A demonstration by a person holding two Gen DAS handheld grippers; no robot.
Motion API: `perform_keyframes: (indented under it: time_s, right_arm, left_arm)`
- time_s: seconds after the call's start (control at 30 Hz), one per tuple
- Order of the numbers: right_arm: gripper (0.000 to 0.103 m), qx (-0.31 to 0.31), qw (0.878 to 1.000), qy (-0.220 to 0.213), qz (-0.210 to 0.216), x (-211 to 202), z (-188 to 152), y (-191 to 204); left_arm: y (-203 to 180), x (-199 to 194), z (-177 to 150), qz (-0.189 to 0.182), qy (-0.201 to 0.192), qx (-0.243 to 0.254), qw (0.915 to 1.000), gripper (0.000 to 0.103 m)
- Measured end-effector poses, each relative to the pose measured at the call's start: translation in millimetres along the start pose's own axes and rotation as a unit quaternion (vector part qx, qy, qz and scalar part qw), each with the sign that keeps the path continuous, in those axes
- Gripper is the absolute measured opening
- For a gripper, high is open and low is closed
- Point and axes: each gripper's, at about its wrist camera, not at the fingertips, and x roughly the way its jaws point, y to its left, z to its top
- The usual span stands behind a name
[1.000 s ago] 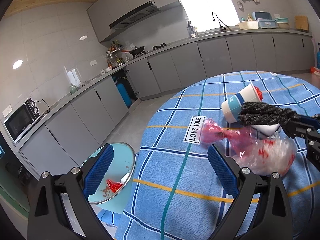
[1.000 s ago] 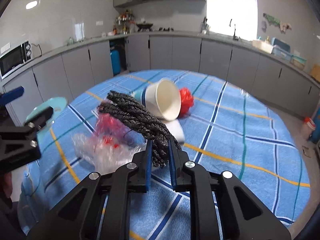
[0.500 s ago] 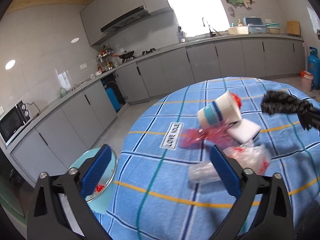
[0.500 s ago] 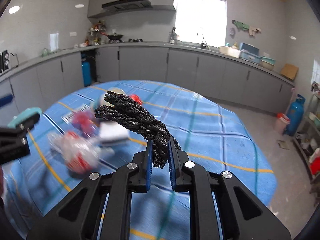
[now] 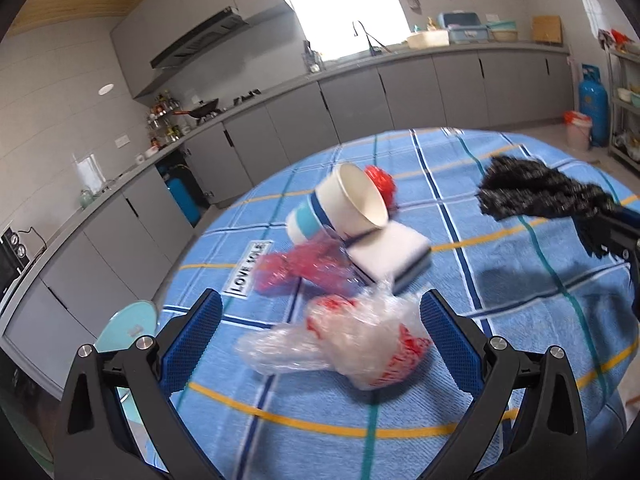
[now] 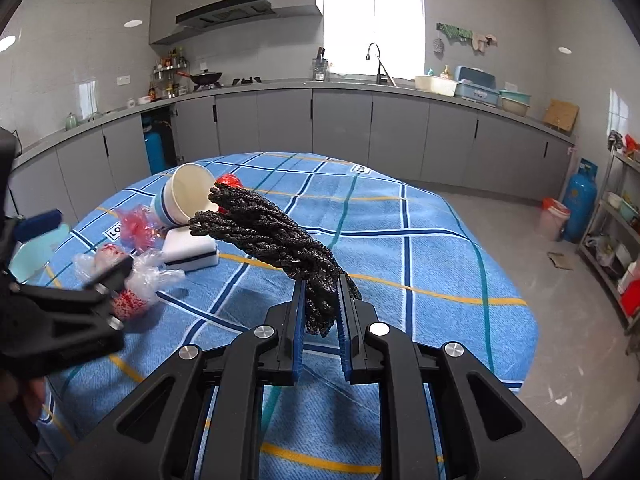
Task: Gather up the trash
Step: 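Grasp the black braided rope with the right gripper while the left gripper grasps the clear plastic bag, then carry the clear plastic bag over the bucket while the right gripper carries the black rope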
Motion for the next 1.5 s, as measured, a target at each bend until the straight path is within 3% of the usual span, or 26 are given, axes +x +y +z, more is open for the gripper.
perform_keyframes:
  time_s: [0.1,0.17,0.27,0.33,0.53,0.97,1.5]
  right_arm:
    - [0.015,0.0,1.0,0.003,0.007,2.0,-1.8,1.9]
    - [0.015,-0.002,1.0,0.003,0.01,2.7,-3.0,4.0]
    - [0.015,-0.005,1.0,0.002,0.015,1.6,-3.0,7.4]
    - [0.015,-0.008,1.0,-0.001,0.018,0.0,-1.6,9.7]
    - [0.015,-0.008,1.0,-0.012,0.024,-6.6,1.8,10.0]
    - [0.015,-0.032,0.998,-0.027,0.054,-16.4,15.3,49.7]
    - [0.015,-0.061,0.992,-0.037,0.101,-9.3,39.7,115.3]
  left_arm:
    - [-6.4,5.5,-5.0,-0.014,0.013,0.008,0.9998,0.091]
    - [-9.2,8.0,-8.4,-0.041,0.025,0.015,0.9987,0.053]
    - [-11.0,6.3,-13.1,-0.056,0.033,0.024,0.9976,0.032]
    - [-10.7,0.9,-15.0,-0.058,0.031,0.03,0.9974,0.027]
    - [4.0,-27.4,-22.5,-0.056,0.009,0.042,0.9975,0.022]
    - [79.8,-52.5,-16.2,0.023,-0.026,-0.002,0.9994,0.022]
    - [148.7,-42.0,-27.3,0.089,-0.014,-0.06,0.9942,0.022]
